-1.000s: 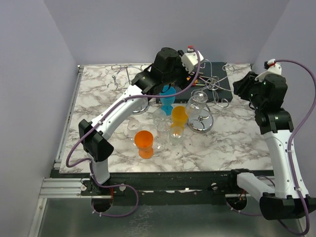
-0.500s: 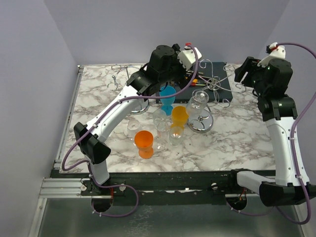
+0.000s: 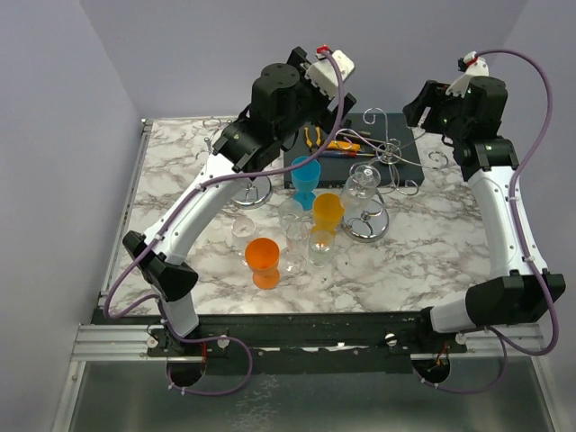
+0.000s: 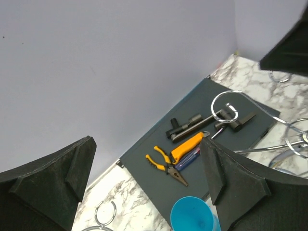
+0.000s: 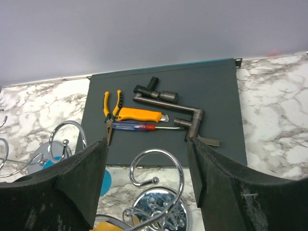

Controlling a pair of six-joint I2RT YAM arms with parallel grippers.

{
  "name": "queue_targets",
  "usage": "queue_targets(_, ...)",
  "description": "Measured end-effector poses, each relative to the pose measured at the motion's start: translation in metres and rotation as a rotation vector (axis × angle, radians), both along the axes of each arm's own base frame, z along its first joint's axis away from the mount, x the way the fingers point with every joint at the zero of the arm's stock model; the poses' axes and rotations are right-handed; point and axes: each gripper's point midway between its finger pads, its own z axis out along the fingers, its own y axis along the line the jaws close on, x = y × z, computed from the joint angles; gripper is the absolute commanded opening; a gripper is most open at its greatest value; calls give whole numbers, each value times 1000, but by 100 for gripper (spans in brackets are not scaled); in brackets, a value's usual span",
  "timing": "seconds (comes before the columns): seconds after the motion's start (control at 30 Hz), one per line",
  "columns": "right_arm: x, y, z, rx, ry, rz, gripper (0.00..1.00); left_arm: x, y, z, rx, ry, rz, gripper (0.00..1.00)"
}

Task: Place the wine glass upside down on the wine glass rack
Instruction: Adjust the wine rack at the center of the board.

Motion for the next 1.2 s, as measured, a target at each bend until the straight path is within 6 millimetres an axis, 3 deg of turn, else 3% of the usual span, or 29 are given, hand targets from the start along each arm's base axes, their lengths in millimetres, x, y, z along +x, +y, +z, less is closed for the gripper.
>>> queue_targets(0.07, 6, 5, -2, 10, 3, 24, 72, -8, -3, 6, -18, 2, -37, 99)
queue_targets(0.17, 12, 10, -7, 20, 13, 51, 72, -41, -17, 12, -39, 11, -196, 99)
queue_targets(0.33, 15, 13, -16, 28, 28, 65, 71, -150, -64, 11, 13, -26, -543, 99)
queue_targets(0.37, 15, 13, -17, 30, 30, 65, 69, -181, -79, 6, 42, -47, -632, 99)
queue_targets(0.47, 15, 14, -25, 38, 43, 66, 64, -227, -108, -14, 111, -77, -771, 98)
queue_targets(0.53, 15, 15, -31, 42, 55, 67, 63, -235, -119, -26, 150, -85, -802, 96)
queue_targets(0.7, 14, 16, -41, 48, 73, 72, 55, -225, -148, -70, 266, -100, -816, 91)
queue_targets(0.83, 13, 16, -47, 52, 78, 70, 53, -224, -157, -92, 332, -151, -823, 85)
queue_targets(1.03, 10, 16, -48, 52, 73, 68, 48, -220, -167, -97, 370, -263, -798, 71)
queue_targets(1.2, 8, 15, -48, 54, 68, 64, 45, -210, -173, -100, 387, -339, -761, 52)
